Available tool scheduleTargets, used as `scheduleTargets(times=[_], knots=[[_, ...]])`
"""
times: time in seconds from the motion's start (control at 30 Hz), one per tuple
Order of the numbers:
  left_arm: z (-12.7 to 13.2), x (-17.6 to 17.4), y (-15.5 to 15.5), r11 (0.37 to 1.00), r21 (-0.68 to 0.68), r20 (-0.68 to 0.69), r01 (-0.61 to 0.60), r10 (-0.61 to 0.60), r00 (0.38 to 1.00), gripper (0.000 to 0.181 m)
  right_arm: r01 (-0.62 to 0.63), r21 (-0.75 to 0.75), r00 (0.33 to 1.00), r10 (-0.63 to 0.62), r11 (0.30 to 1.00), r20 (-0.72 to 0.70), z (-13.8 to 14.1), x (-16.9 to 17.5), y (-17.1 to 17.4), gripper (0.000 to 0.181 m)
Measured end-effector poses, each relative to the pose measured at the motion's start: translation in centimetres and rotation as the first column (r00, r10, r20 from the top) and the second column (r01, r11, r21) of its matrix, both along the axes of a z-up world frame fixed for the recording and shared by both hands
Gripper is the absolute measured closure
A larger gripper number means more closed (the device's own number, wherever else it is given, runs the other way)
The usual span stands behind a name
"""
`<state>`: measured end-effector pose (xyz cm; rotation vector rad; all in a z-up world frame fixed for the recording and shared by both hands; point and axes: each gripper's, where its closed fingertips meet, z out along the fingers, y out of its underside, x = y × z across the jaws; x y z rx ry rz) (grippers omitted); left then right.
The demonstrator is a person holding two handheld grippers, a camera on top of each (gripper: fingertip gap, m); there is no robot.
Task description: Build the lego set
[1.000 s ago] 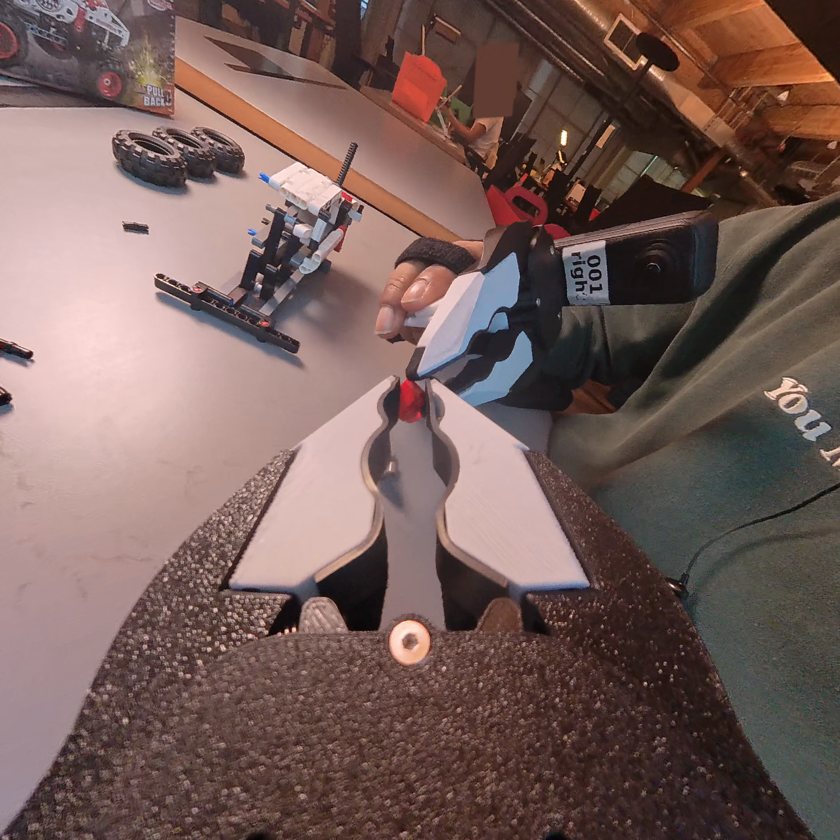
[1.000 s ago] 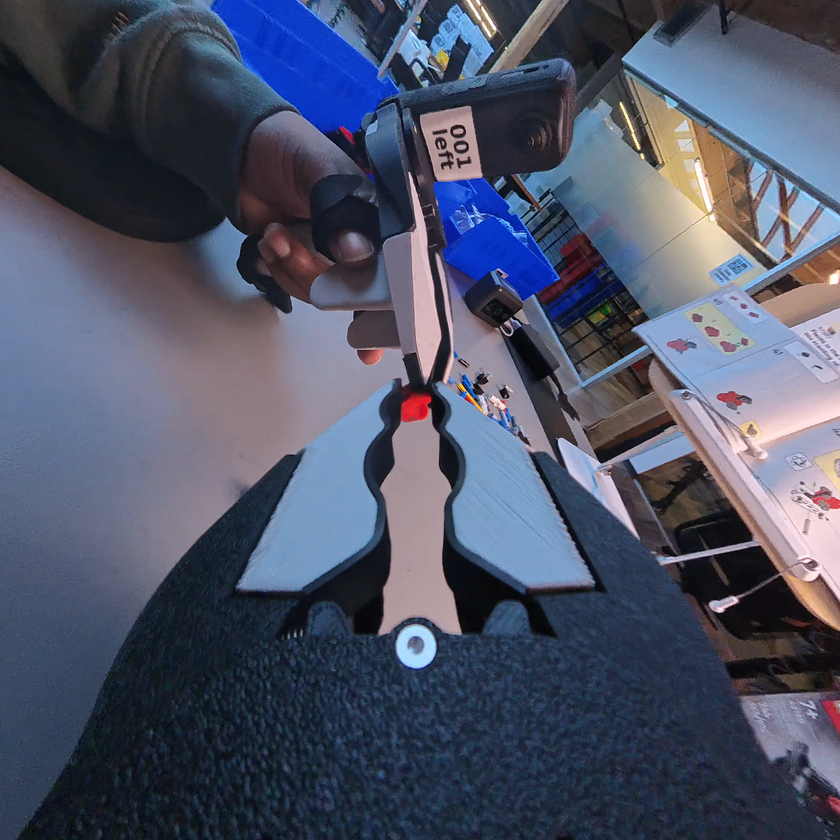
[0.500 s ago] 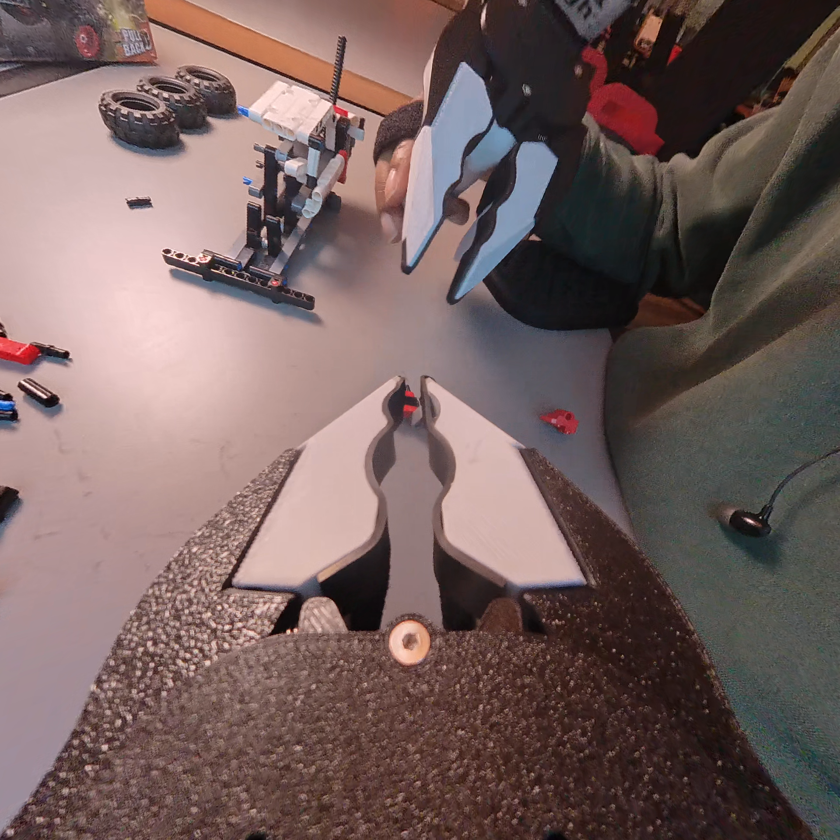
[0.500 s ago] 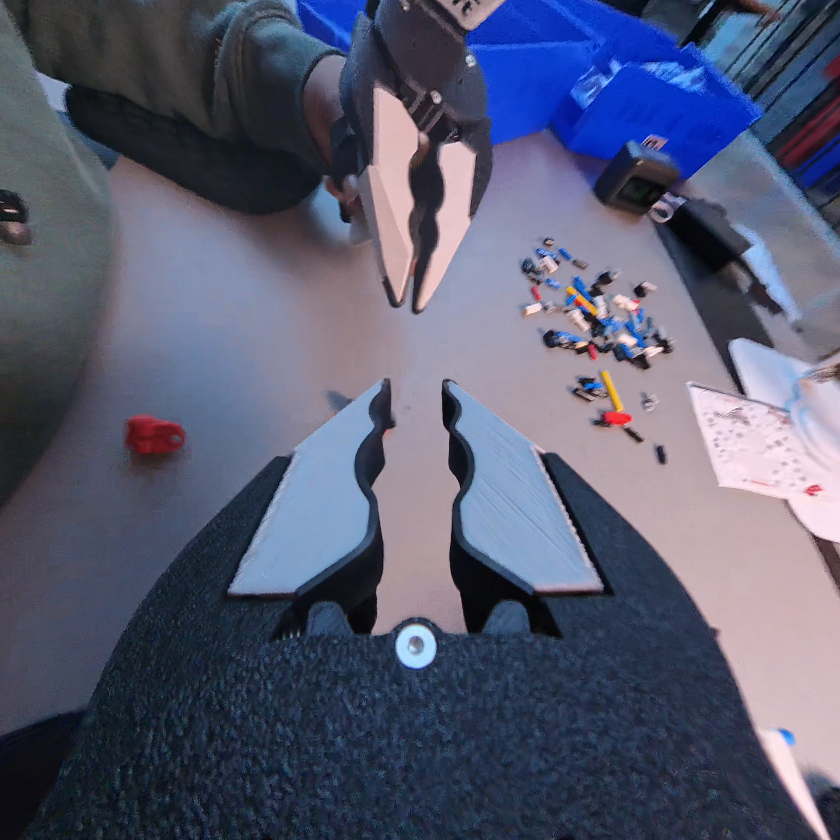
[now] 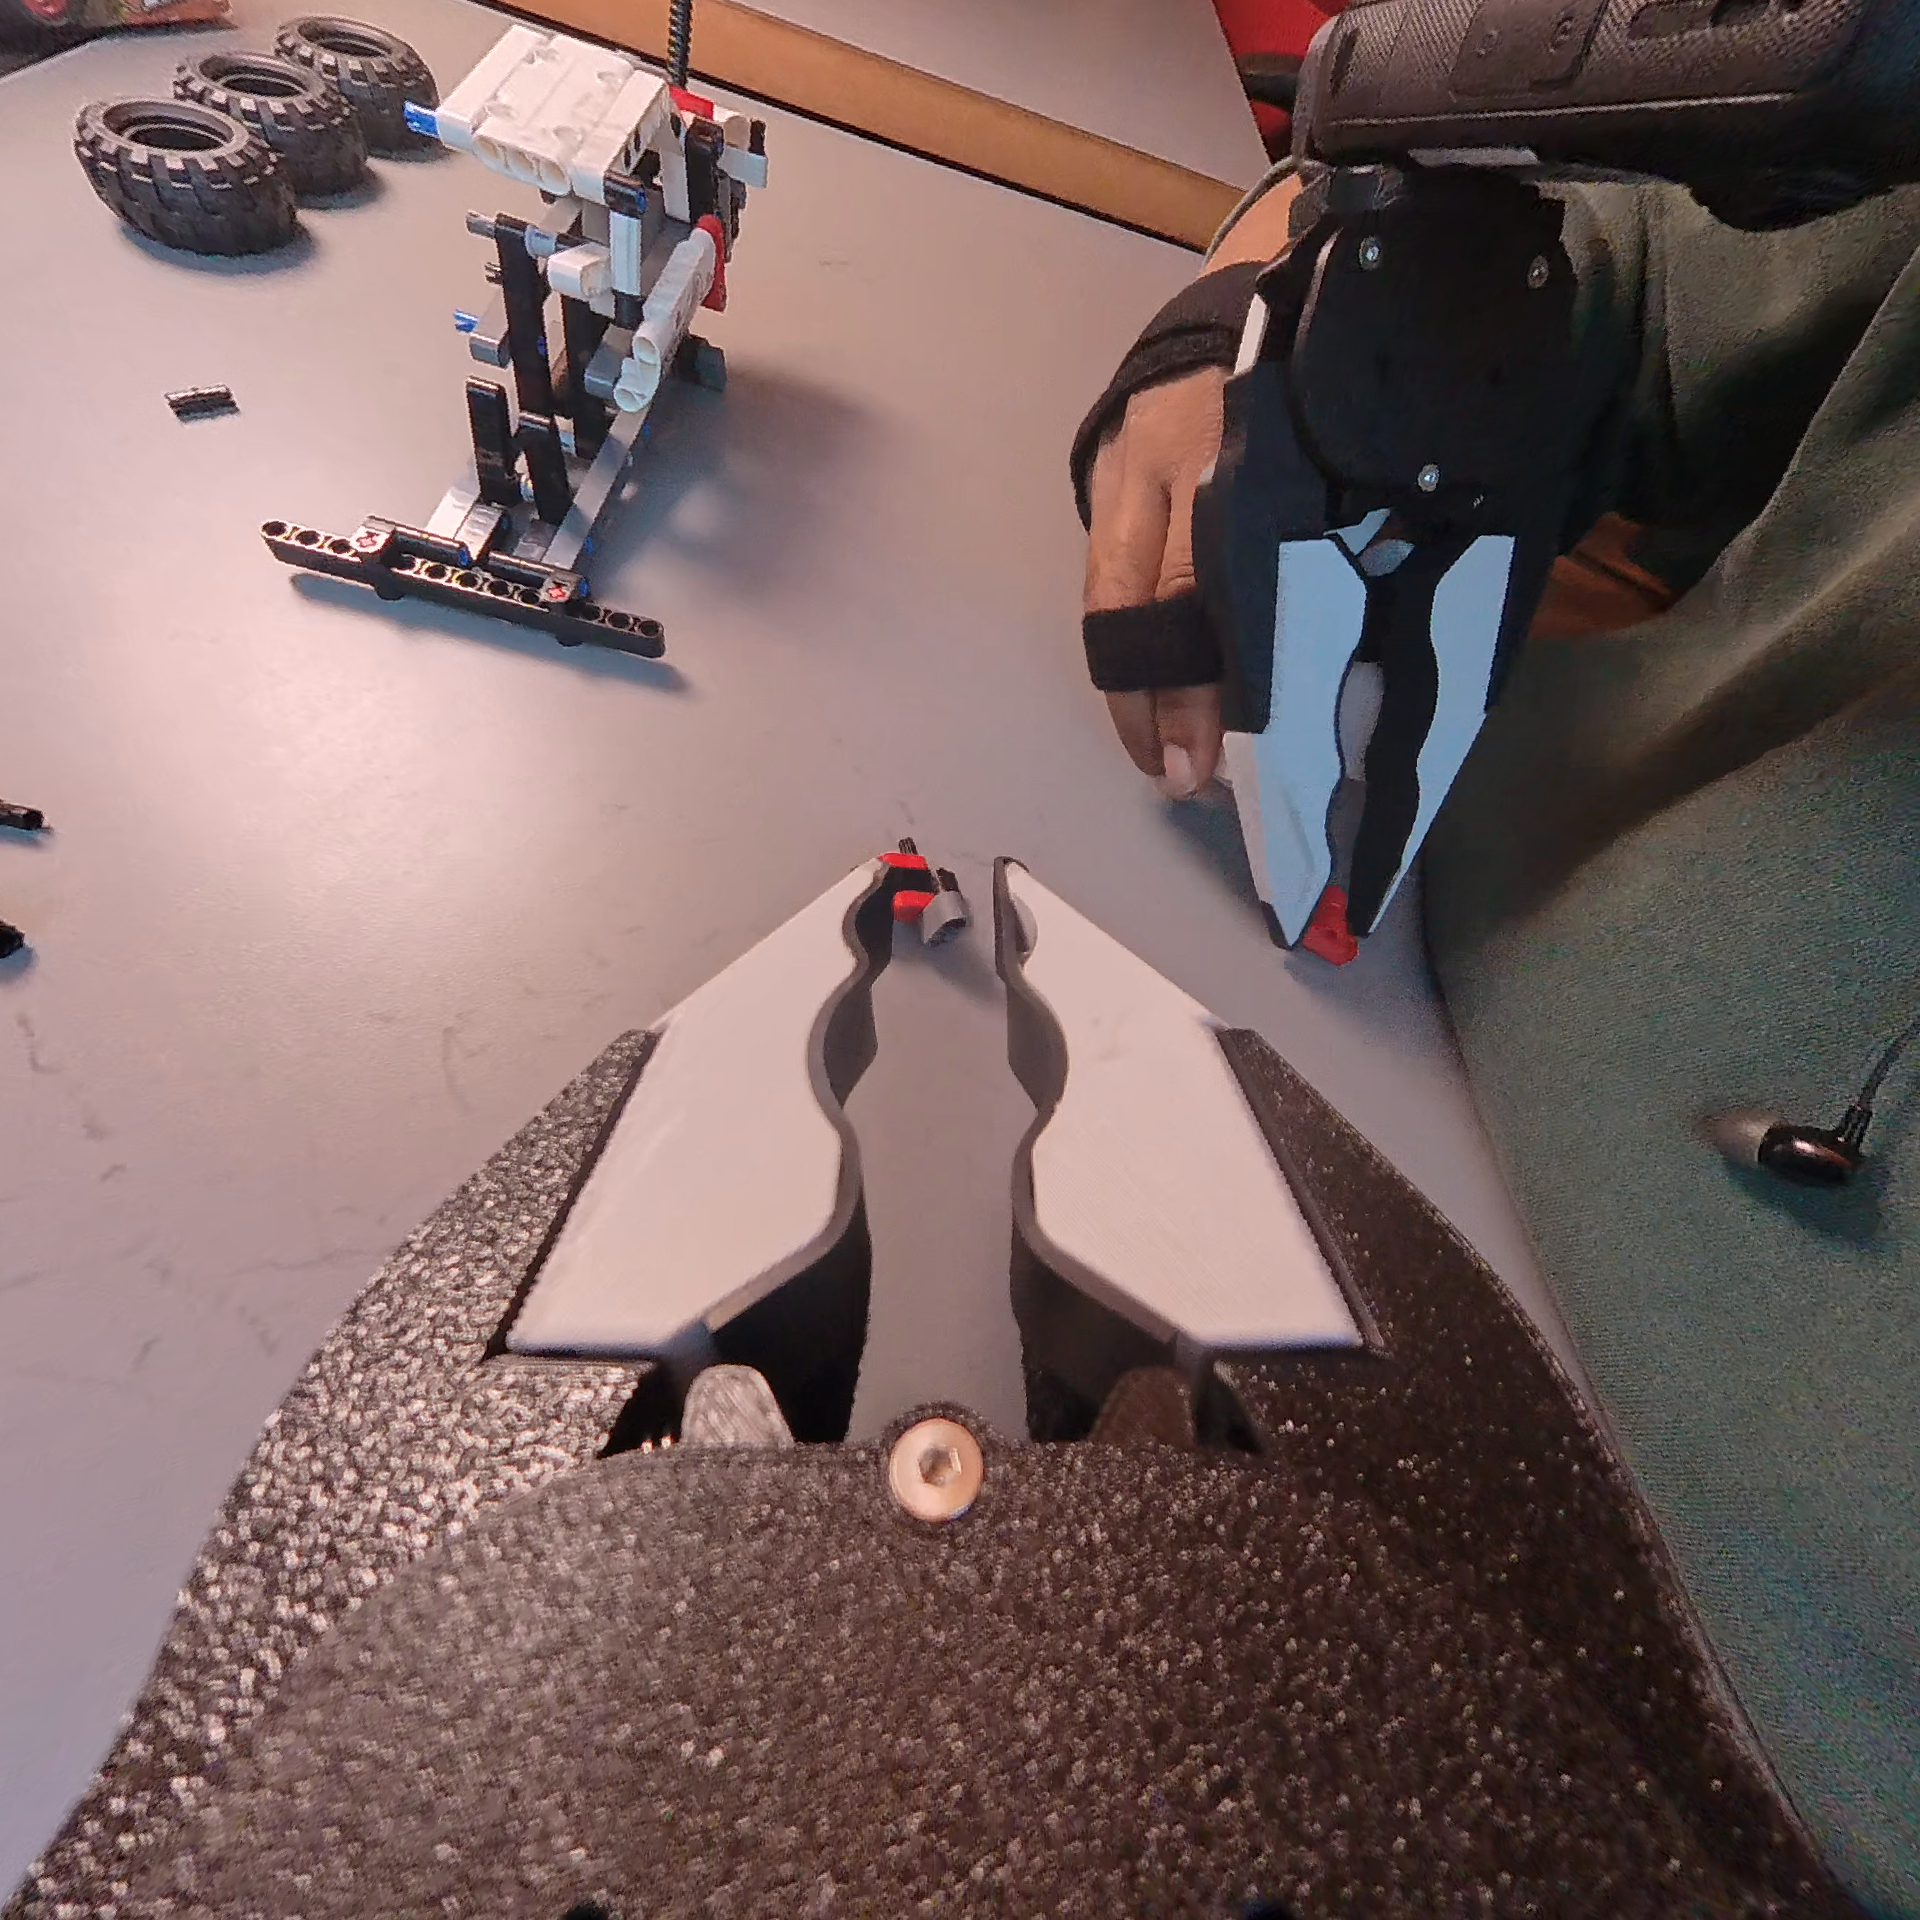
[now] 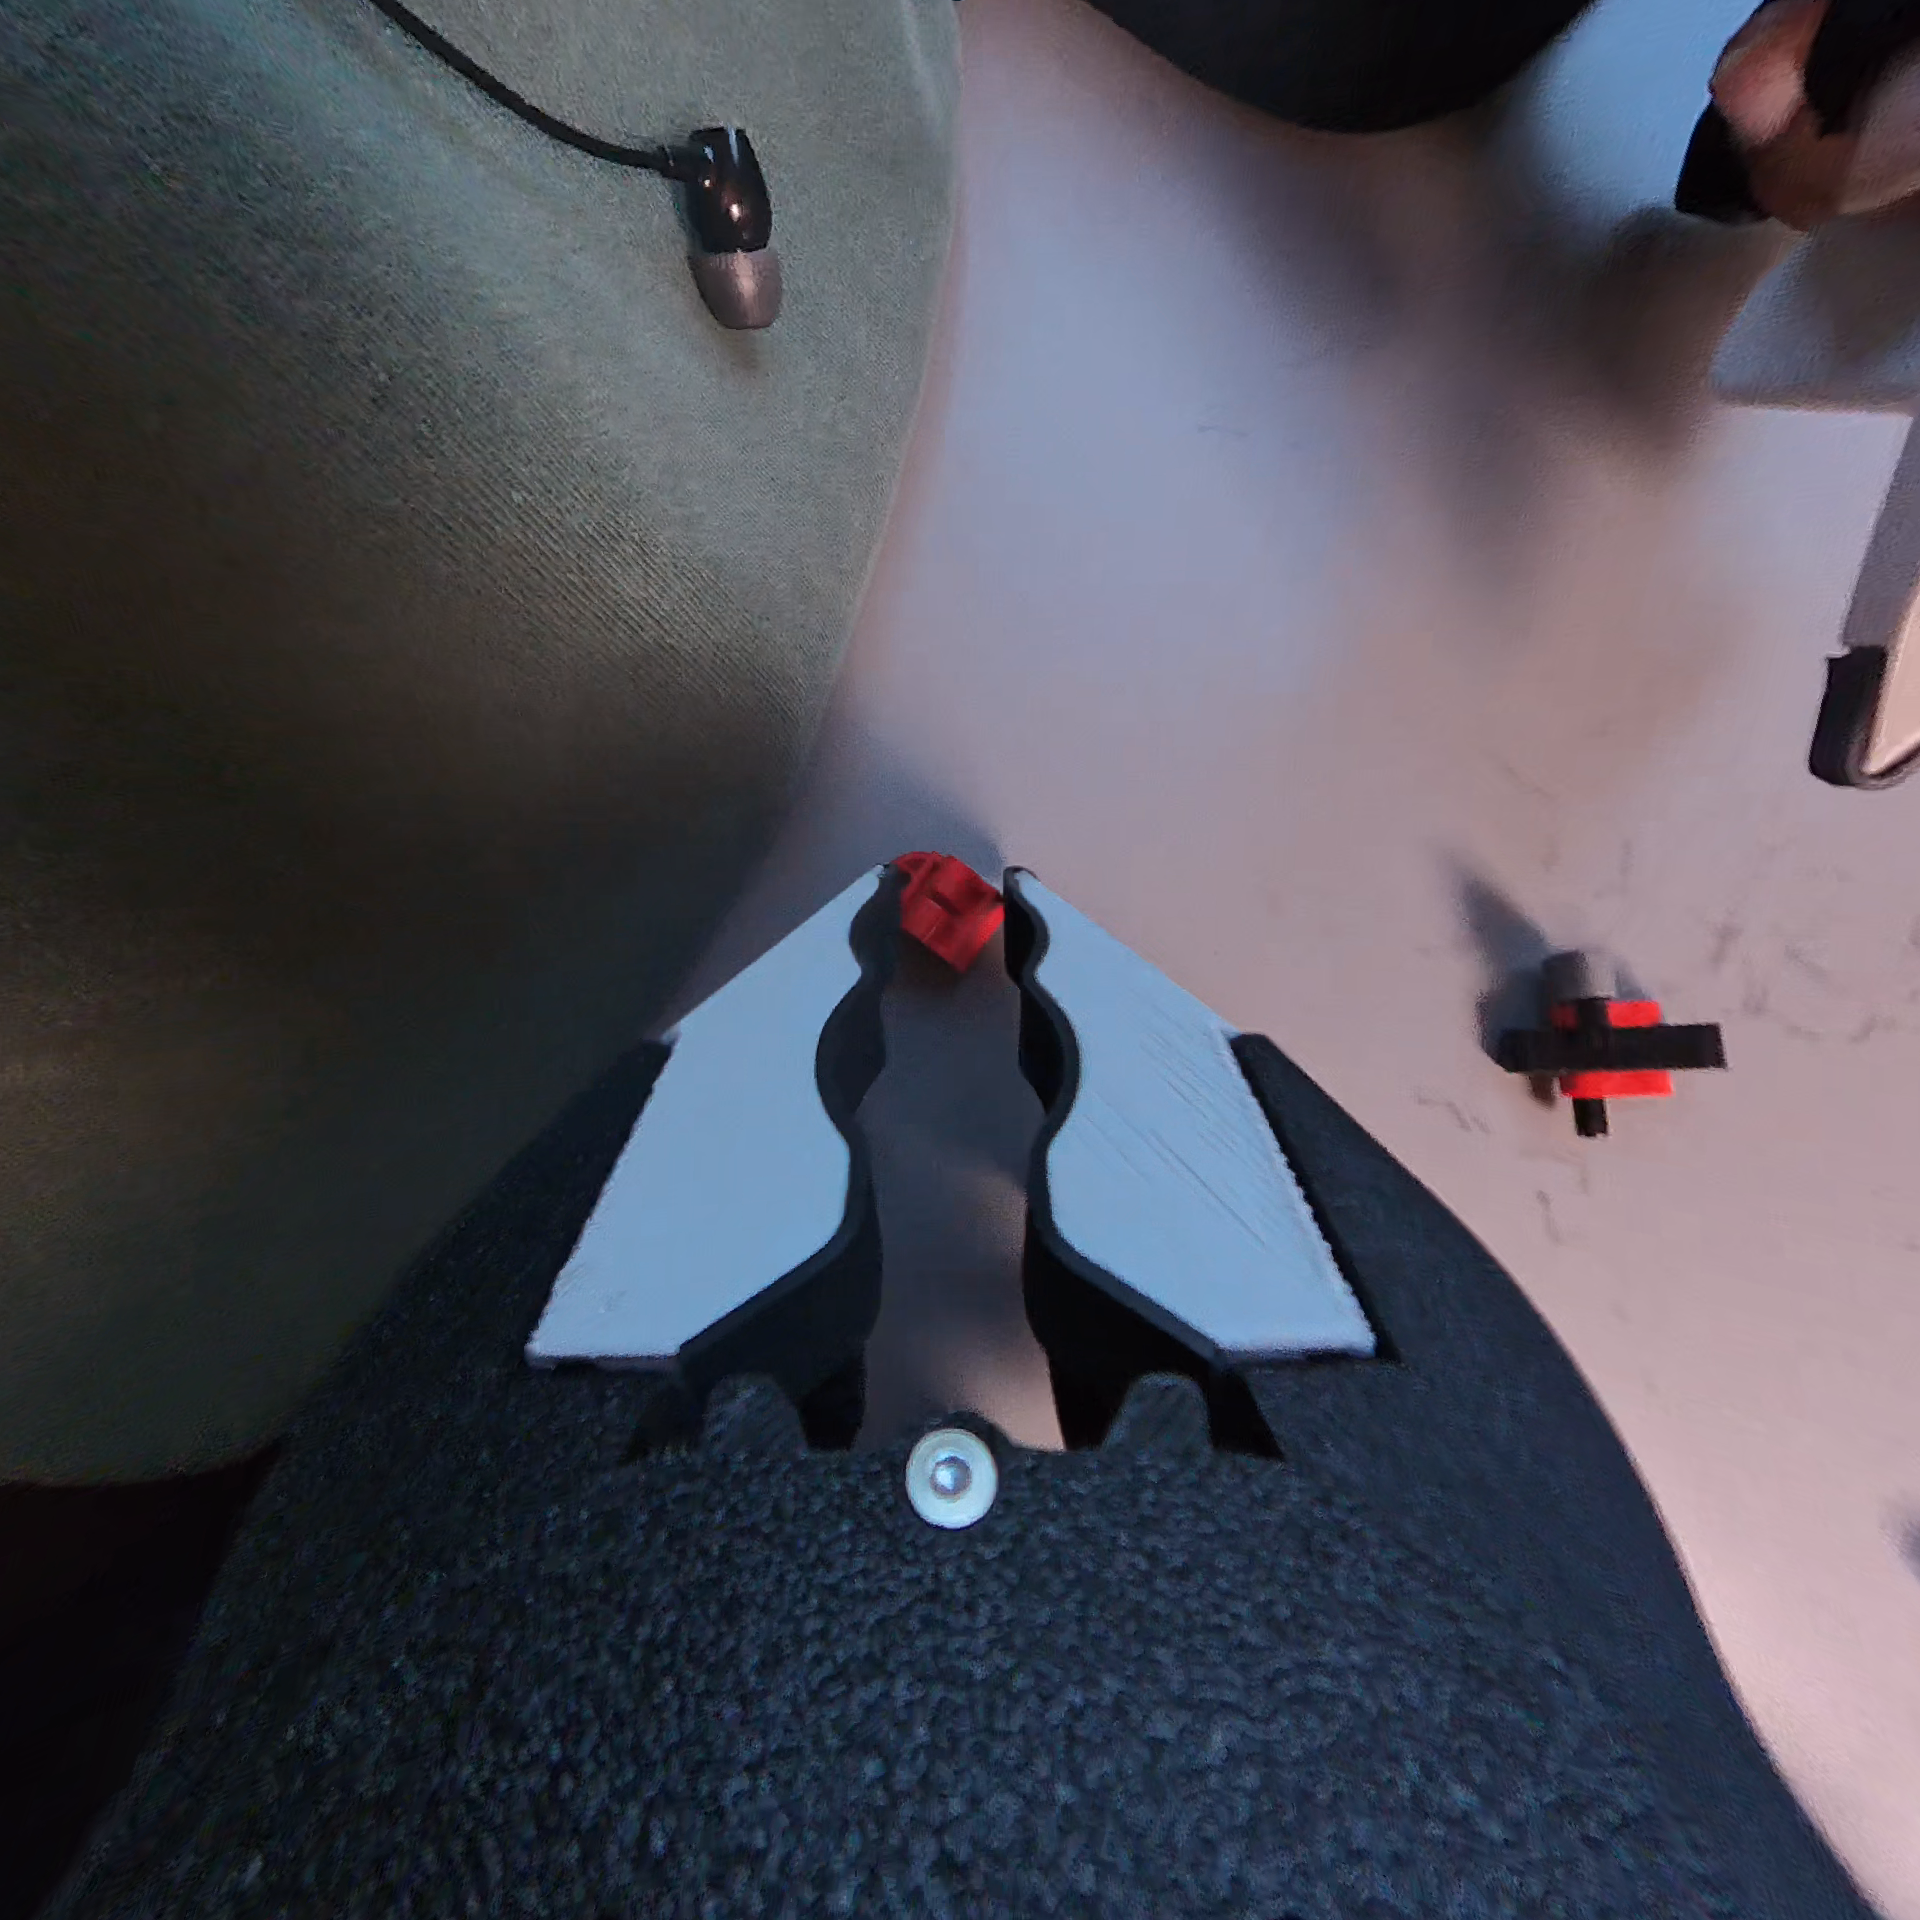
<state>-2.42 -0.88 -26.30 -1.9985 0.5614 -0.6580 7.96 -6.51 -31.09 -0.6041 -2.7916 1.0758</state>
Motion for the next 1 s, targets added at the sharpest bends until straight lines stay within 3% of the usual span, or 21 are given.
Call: scheduleTargets(times=[0.1, 0.2, 0.33, 0.43, 0.53, 0.63, 0.73, 0.9, 1.0], knots=[[0.3, 0.5, -0.3, 1.0, 0.004, 0.022, 0.025, -0.025, 0.999, 0.162, 0.006, -0.012, 1.0, -0.006, 1.0, -0.022, 0.3, -1.0, 0.7, 0.164], [1.0, 1.5, -0.7, 0.997, 0.019, 0.07, 0.071, -0.073, 0.995, 0.161, 0.093, -0.201, 0.979, -0.127, 0.975, -0.16, 4.2, -4.4, 1.4, 0.168], [4.3, 2.7, -1.5, 0.986, 0.1, 0.269, 0.137, -0.159, 0.95, 0.155, 0.106, -0.555, 0.889, -0.329, 0.825, -0.318, 12.1, -7.5, 2.2, 0.168], [7.5, 2.5, -2.4, 0.973, 0.17, 0.45, 0.156, -0.218, 0.866, 0.154, 0.125, -0.65, 0.82, -0.447, 0.75, -0.359, 14.3, -8.6, 3.6, 0.168], [8.9, 2.2, -2.7, 0.969, 0.198, 0.513, 0.146, -0.23, 0.827, 0.154, 0.136, -0.682, 0.763, -0.515, 0.718, -0.39, 15.0, -9.1, 4.4, 0.167], [8.6, 2.6, -2.3, 0.972, 0.201, 0.468, 0.121, -0.204, 0.86, 0.157, 0.125, -0.684, 0.725, -0.537, 0.718, -0.432, 15.3, -9.1, 4.3, 0.168], [9.2, 2.9, -2.3, 0.969, 0.219, 0.494, 0.112, -0.209, 0.844, 0.164, 0.12, -0.675, 0.698, -0.546, 0.728, -0.464, 15.2, -9.3, 4.2, 0.168], [8.4, 2.2, -1.3, 0.974, 0.226, 0.388, 0.025, -0.113, 0.914, 0.172, 0.157, -0.599, 0.615, -0.552, 0.785, -0.563, 14.5, -9.8, 4.9, 0.167], [7.4, 1.7, -0.7, 0.968, 0.249, 0.257, -0.033, -0.033, 0.966, 0.177, 0.187, -0.583, 0.606, -0.56, 0.791, -0.565, 14.0, -10.1, 5.4, 0.167]])
